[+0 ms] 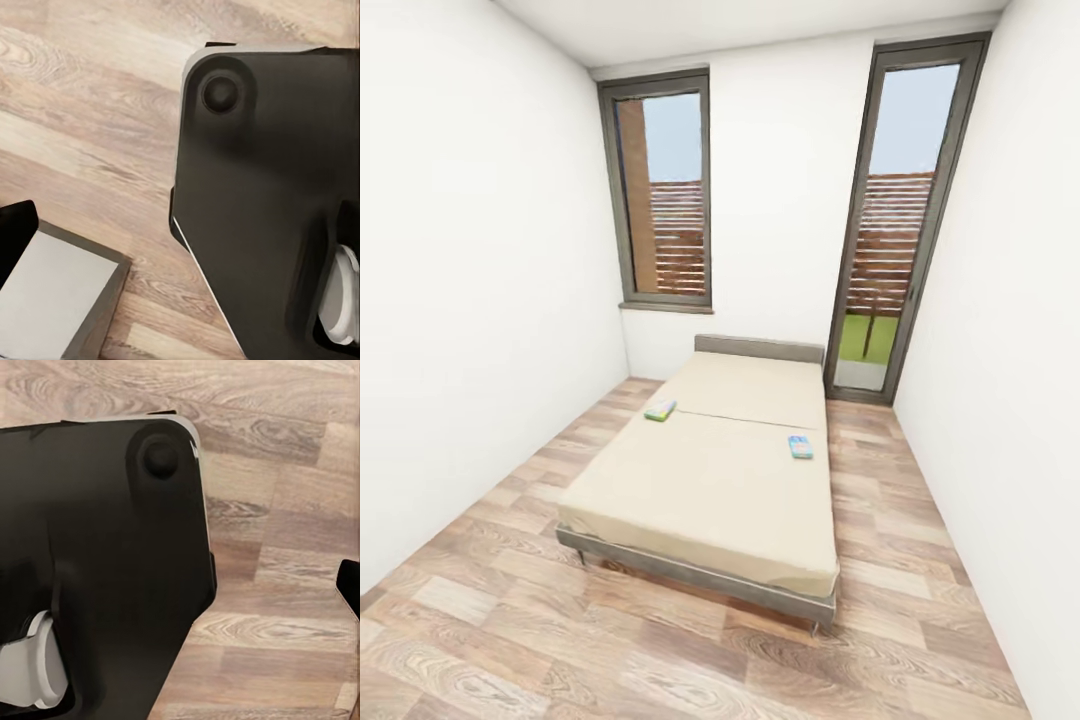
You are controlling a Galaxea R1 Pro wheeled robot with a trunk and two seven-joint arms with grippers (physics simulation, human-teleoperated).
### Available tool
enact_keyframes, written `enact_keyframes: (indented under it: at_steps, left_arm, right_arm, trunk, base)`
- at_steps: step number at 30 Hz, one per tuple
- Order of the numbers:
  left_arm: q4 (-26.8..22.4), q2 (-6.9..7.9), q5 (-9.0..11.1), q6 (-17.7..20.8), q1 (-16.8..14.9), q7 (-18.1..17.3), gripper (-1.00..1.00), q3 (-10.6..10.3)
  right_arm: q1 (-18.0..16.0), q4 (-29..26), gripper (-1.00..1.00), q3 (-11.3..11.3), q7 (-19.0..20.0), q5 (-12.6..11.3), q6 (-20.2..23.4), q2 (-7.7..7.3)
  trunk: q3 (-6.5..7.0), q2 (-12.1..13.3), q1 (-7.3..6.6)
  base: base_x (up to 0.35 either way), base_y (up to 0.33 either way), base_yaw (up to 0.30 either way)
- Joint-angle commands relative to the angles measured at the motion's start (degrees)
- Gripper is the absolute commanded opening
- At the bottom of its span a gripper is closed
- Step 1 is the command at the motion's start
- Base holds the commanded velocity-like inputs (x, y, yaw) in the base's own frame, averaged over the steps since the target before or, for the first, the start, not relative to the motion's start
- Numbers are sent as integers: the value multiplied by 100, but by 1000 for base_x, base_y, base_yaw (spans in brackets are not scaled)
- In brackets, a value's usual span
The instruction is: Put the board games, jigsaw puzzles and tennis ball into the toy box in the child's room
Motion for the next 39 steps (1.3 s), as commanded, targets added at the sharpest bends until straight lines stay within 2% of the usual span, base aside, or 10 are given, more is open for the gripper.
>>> enact_keyframes:
  at_steps: [1, 11, 19, 29, 39]
  left_arm:
    - [-6, -10, -7, -14, 1, -32, 100, 10]
    - [-6, -30, -38, -52, 1, -101, 100, -22]
    - [32, -32, -45, -367, 1, -108, 100, -30]
    - [38, -26, -45, -416, 1, -108, 100, -35]
    - [38, -27, -40, -432, 1, -108, 100, -28]
  right_arm:
    - [-1, 0, 100, -43, 0, -12, -49, 3]
    - [-1, 0, 100, -39, -6, -12, -87, 2]
    - [-1, 0, 100, -46, -6, -16, -92, 3]
    - [-1, 0, 100, -49, -6, -13, -104, 13]
    - [-1, 0, 100, -49, -6, -12, -109, 10]
  trunk:
    - [-7, -8, 3]
    - [-7, -8, 3]
    - [-7, -8, 3]
    - [-7, -8, 3]
    - [-7, -8, 3]
  base:
    - [0, -143, 96]
    - [50, -232, 28]
    - [19, -55, 1]
    - [65, -19, 0]
    - [170, -154, 0]
